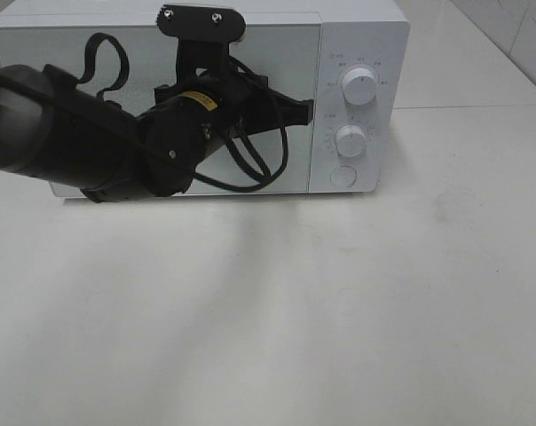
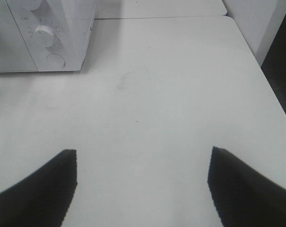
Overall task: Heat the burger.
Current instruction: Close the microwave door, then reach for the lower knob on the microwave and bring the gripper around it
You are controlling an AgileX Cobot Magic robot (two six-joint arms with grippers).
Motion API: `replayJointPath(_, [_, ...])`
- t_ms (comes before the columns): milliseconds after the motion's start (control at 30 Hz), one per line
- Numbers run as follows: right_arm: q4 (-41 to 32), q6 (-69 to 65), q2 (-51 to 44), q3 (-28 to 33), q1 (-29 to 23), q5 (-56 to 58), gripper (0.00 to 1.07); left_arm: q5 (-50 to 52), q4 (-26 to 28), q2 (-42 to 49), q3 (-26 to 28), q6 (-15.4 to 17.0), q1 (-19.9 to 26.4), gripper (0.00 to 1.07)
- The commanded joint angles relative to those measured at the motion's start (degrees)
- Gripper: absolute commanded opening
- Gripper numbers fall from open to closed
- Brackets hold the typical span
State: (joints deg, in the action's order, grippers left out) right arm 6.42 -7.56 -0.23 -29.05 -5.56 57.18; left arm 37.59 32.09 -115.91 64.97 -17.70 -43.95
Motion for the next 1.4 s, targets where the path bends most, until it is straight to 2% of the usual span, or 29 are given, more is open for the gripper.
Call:
replayJointPath(33, [-0.1, 0.4, -1.8, 0.1, 0.3, -0.1, 0.75, 0.7, 2.2, -1.4, 3.7, -0.4, 1.7, 0.00])
replayJointPath(233, [-0.1, 0.4, -1.8, 0.1, 0.3, -0.1, 0.75, -1.3, 2.2, -0.9, 4.0, -0.5, 1.7, 0.00])
replayJointPath(533, [-0.1, 0.4, -1.8, 0.1, 0.3, -0.1, 0.75, -21.0, 2.2, 2.9, 4.0, -0.3, 0.6, 0.02])
replayJointPath(567, [-0.1, 0.4, -1.8, 0.1, 0.3, -0.1, 0.75, -26.6, 2.2, 4.1, 4.0, -0.3, 0.6, 0.10])
replayJointPath(600, [-0.1, 0.4, -1.8, 0.1, 0.3, -0.1, 0.75, -26.6, 2.2, 4.1, 4.0, -0.3, 0.6, 0.10])
replayJointPath(633, [-0.1, 0.4, -1.8, 0.1, 0.3, -0.1, 0.75, -32.5, 2.1, 4.9, 4.0, -0.3, 0.6, 0.18])
replayJointPath(667, [-0.1, 0.4, -1.8, 0.1, 0.3, -0.1, 0.75, -35.6, 2.1, 5.5, 4.0, -0.3, 0.6, 0.39])
replayJointPath(700, [-0.1, 0.4, -1.8, 0.1, 0.3, -0.1, 0.75, -35.6, 2.1, 5.5, 4.0, -0.3, 0.6, 0.39])
replayJointPath(733, [-0.1, 0.4, -1.8, 0.1, 0.3, -0.1, 0.75, -41.9, 2.1, 6.1, 4.0, -0.3, 0.6, 0.65])
replayJointPath(767, [-0.1, 0.4, -1.8, 0.1, 0.3, -0.1, 0.75, -41.9, 2.1, 6.1, 4.0, -0.3, 0.6, 0.65])
replayJointPath(800, [-0.1, 0.4, -1.8, 0.1, 0.3, -0.1, 0.75, -44.8, 2.1, 6.3, 4.0, -0.1, 0.6, 0.80])
replayJointPath(833, [-0.1, 0.4, -1.8, 0.1, 0.3, -0.1, 0.75, -50.1, 2.1, 7.0, 4.0, 0.1, 0.6, 1.02])
replayJointPath(1000, [-0.1, 0.4, -1.8, 0.1, 0.3, -0.1, 0.75, -57.1, 1.5, 9.1, 4.0, -0.1, 0.6, 1.00])
replayJointPath(1033, [-0.1, 0.4, -1.8, 0.1, 0.3, -0.1, 0.75, -61.2, 0.3, 10.4, 4.0, -0.2, 0.9, 1.00])
replayJointPath(1167, [-0.1, 0.4, -1.8, 0.1, 0.3, -0.1, 0.75, -66.7, -3.3, 12.5, 4.0, -0.1, 1.7, 1.00])
replayJointPath(1267, [-0.1, 0.4, -1.8, 0.1, 0.3, -0.1, 0.75, -72.9, -3.6, 14.6, 4.0, 0.2, 3.7, 1.00])
replayJointPath(1300, [-0.1, 0.4, -1.8, 0.1, 0.3, -0.1, 0.75, -77.1, -3.3, 15.8, 4.0, 1.5, 5.4, 1.00])
replayJointPath(1367, [-0.1, 0.4, -1.8, 0.1, 0.3, -0.1, 0.75, -79.1, -3.3, 16.2, 4.0, 2.2, 6.5, 1.00])
replayJointPath(1400, [-0.1, 0.4, -1.8, 0.1, 0.3, -0.1, 0.75, -83.0, -3.3, 17.2, 4.0, 3.0, 8.8, 1.00])
